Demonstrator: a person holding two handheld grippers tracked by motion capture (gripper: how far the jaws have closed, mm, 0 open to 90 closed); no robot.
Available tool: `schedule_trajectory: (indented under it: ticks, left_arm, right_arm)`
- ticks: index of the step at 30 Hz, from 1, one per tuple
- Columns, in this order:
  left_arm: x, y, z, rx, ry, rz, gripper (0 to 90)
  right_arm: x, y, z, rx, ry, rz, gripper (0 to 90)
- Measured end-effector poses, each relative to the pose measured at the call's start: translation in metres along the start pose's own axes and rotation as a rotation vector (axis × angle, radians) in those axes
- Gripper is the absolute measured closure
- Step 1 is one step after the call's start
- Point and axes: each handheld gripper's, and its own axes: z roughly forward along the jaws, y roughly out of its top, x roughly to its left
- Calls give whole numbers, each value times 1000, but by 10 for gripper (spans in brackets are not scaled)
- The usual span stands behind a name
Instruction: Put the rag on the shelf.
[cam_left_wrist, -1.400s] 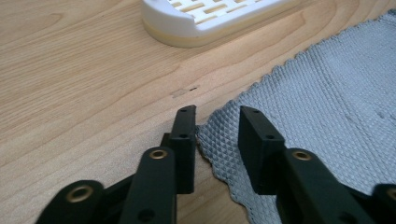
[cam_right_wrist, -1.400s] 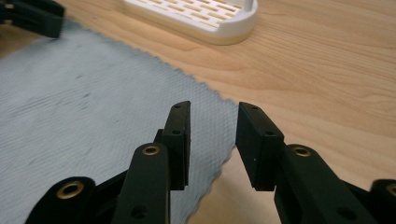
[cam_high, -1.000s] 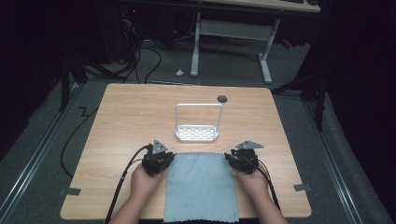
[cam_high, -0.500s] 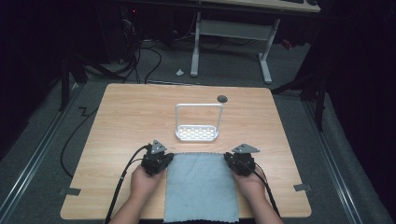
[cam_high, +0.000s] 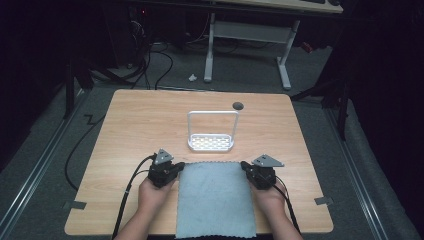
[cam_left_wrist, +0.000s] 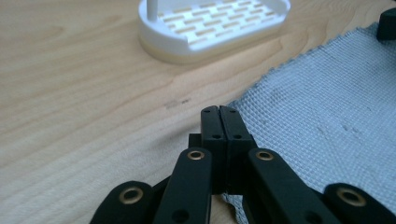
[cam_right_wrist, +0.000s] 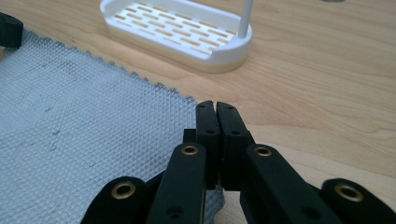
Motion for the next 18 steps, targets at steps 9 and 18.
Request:
schedule_trajectory:
  ticks: [9,18]
  left_arm:
    - [-9,10,-22,-130,9,15,897]
    - [-14,27,-43,-229,15,38,897]
  right_arm:
    - [1,7,-20,-103,1,11,896]
    - [7,21,-39,-205,-11,-7,896]
